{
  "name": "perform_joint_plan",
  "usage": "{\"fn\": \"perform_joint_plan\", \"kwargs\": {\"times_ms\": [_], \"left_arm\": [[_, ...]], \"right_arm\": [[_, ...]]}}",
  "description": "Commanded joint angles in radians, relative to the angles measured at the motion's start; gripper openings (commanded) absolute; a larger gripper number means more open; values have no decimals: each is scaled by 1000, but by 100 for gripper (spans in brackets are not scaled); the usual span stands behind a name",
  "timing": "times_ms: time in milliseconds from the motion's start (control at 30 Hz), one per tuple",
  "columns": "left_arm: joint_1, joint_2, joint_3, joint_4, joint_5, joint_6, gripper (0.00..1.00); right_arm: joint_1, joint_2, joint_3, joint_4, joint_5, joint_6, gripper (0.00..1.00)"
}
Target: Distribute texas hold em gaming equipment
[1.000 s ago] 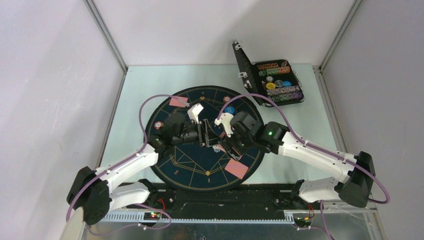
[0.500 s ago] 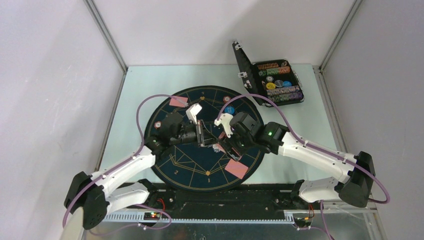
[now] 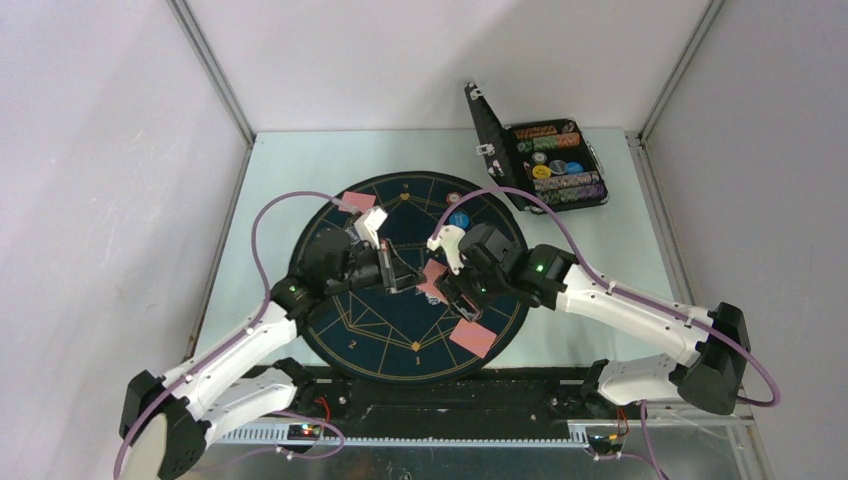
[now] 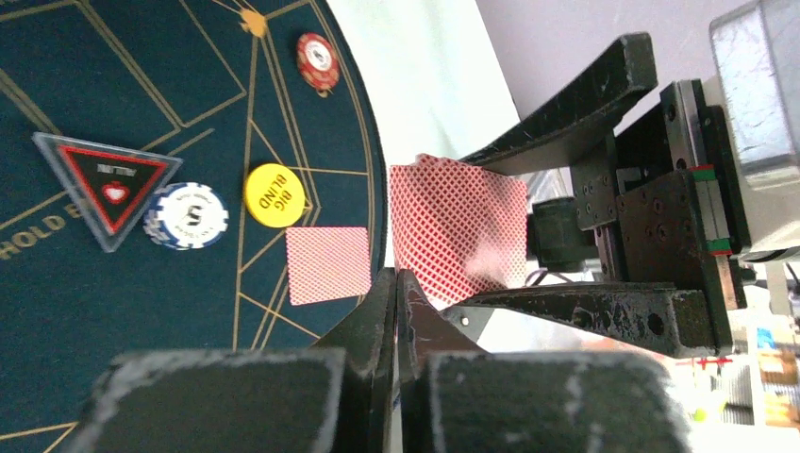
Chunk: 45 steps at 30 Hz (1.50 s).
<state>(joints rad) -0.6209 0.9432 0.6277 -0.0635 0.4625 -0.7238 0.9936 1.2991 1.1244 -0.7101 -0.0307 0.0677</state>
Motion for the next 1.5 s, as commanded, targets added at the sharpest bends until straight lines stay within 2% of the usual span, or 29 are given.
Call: {"fn": "perform_joint_plan", "kwargs": {"times_ms": [0,300,433,633,867,933,1067,1167,1367,1467], "left_arm": [[57,-69,-6,-58,-51,40,0],[106,-159,-54,16,2,-8,0],[179,-230,-97,36,-5,-81,0],[296,-350,-221,201,47,-233,0],[360,-343,-297,293,-6,-316,0],[361,-296,-322,386,-32,-366,0],[354,-65,-327,593,-57,-444,0],[303,104,-285,758,-40,-481,0],[162,479,-66,884,-113,-494,0],[117,682,60,930,-98,-529,0]], "right_arm": [[-6,-32,9,10,27,1,0],[-17,-32,8,18,29,7,0],[-31,-32,8,16,93,32,0],[-60,-29,8,16,173,59,0],[-72,-29,8,21,205,77,0],[-74,-36,9,24,212,82,0],[-82,-42,9,29,215,84,0],[-89,-46,9,25,224,94,0],[-126,-65,9,12,234,130,0],[-141,-72,9,6,241,139,0]]}}
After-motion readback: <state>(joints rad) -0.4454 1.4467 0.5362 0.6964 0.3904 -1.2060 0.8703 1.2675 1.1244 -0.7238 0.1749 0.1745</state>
